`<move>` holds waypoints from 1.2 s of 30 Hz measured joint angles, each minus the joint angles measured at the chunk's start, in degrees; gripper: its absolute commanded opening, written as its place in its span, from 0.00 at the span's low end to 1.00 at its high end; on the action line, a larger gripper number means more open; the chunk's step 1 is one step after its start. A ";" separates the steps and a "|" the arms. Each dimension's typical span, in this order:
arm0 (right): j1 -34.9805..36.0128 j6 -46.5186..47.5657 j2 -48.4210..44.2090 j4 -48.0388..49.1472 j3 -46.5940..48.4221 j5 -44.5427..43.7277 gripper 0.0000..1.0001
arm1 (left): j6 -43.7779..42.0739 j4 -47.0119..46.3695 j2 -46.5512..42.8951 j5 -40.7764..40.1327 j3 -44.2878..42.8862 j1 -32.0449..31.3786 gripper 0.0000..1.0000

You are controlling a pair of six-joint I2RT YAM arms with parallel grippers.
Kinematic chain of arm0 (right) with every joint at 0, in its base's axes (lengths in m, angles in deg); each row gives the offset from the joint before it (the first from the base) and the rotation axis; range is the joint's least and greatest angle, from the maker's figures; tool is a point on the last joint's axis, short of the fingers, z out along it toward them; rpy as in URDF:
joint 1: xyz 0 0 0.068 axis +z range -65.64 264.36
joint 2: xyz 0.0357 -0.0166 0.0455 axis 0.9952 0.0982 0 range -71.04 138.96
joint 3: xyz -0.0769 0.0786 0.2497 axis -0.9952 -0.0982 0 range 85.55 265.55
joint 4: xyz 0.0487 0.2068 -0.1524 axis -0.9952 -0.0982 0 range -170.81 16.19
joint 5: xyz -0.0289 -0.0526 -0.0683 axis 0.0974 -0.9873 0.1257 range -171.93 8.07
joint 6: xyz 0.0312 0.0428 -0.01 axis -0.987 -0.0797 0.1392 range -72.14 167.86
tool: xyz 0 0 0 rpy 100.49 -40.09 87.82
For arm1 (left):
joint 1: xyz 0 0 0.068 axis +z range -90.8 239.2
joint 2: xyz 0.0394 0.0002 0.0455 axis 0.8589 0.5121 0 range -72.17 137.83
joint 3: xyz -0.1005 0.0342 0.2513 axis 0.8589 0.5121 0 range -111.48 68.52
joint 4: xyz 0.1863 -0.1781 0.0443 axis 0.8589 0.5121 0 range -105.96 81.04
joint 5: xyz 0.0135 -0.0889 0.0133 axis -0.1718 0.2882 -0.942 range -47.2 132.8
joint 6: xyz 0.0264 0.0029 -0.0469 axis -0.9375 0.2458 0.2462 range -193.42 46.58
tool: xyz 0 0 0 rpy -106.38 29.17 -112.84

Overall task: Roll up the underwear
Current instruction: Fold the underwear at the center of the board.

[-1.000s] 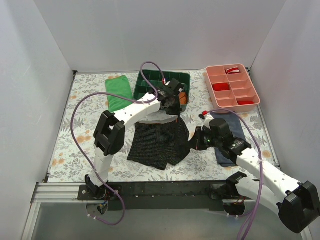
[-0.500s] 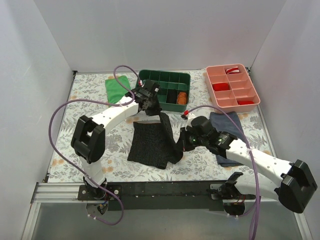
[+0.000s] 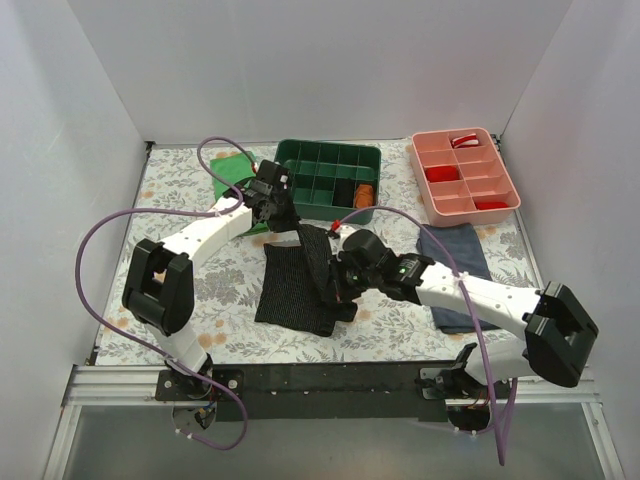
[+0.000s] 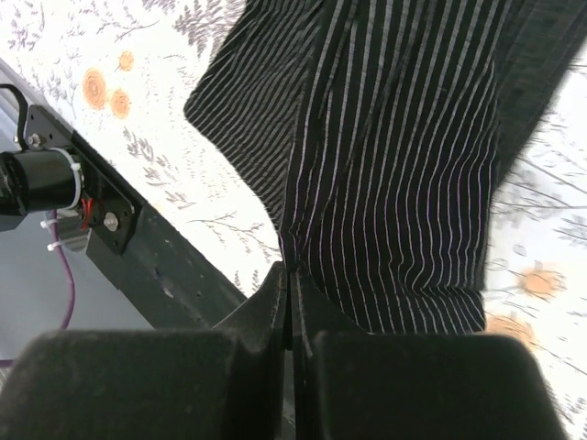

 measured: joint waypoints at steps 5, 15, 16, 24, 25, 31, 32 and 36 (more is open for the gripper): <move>2.67 -1.29 4.31 0.28 2.99 0.11 0.01 | -0.42 -0.79 -0.24 1.22 2.78 1.20 0.00; 5.62 -2.27 12.15 0.83 8.76 0.74 0.01 | -1.68 -1.25 -1.62 2.67 4.52 4.87 0.00; 5.81 -2.34 12.92 0.83 9.35 0.87 0.01 | -1.81 -1.38 -2.05 2.73 5.18 5.18 0.00; 7.87 -2.32 19.06 0.94 13.44 2.01 0.01 | -2.25 -2.10 -2.67 2.89 8.68 7.04 0.00; 7.98 -2.32 19.69 0.94 13.79 2.14 0.01 | -2.32 -2.12 -2.67 2.91 8.83 7.21 0.00; 8.37 -1.90 24.13 0.94 17.22 2.95 0.01 | -2.73 -2.27 -2.67 2.36 9.14 7.93 0.00; 8.37 -1.77 24.68 0.90 17.77 3.10 0.01 | -2.86 -2.25 -2.67 2.27 9.25 8.11 0.00; 8.50 -1.20 26.80 0.83 20.26 3.58 0.01 | -3.43 -2.23 -2.67 1.90 9.49 9.07 0.00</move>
